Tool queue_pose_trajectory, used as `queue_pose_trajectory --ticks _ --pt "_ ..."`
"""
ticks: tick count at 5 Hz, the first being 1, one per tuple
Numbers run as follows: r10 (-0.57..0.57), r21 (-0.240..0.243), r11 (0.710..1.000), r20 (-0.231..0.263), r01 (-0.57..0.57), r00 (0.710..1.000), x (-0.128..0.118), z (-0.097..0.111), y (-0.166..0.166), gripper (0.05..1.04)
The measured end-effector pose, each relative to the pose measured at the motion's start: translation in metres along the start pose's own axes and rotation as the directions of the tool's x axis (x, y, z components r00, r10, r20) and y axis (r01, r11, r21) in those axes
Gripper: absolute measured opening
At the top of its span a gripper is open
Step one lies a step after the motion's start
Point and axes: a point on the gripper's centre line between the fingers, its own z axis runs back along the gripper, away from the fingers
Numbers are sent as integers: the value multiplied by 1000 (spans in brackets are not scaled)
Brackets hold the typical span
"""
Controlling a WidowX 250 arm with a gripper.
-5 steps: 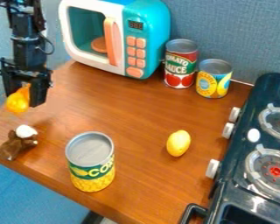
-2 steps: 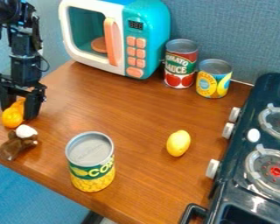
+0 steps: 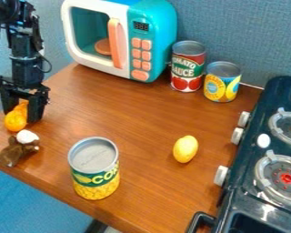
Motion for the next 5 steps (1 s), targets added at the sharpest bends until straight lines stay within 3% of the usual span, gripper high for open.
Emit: queue_pose_trajectory --ticks 1,3,5 --pt "49 -29 998 25 -48 999 -6 -1 -5 1016" --pt "73 -31 997 39 -72 997 -14 0 -9 1007" --pt "68 -8 998 119 -68 991 -19 31 -10 1006"
